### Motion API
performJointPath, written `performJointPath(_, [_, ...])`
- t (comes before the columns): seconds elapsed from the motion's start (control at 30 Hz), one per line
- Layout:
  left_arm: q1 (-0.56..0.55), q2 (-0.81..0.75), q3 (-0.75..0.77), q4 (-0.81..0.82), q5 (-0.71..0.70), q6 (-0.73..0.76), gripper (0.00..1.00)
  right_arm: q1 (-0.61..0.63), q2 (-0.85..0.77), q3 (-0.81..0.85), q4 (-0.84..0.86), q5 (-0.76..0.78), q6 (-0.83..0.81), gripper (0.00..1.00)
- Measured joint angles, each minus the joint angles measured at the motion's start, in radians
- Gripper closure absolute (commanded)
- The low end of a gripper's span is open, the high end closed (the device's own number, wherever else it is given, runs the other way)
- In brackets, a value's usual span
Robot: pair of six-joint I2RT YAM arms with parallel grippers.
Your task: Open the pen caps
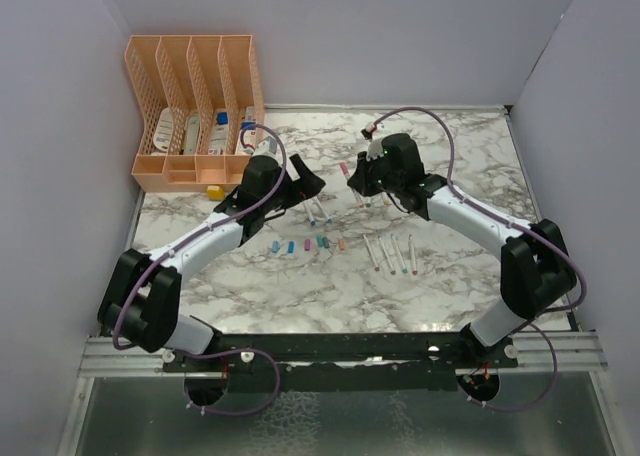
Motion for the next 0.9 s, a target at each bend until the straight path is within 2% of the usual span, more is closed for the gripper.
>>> performJointPath(0.37, [-0.038, 0.13, 0.124, 0.122, 0.08, -0.041, 0.15, 0.005, -0.093, -0.088, 0.005, -0.145, -0.011, 0.99])
performJointPath(0.6, [-0.08, 0.172, 0.153, 0.156, 0.096, -0.054, 0.26, 0.006, -0.118, -0.092, 0.01, -0.193, -0.011, 0.99])
performJointPath(0.9, [-0.096, 0.192, 0.153, 0.167, 0.101, -0.066, 0.49, 0.008, -0.131, -0.099, 0.018, -0.243, -0.011, 0.99])
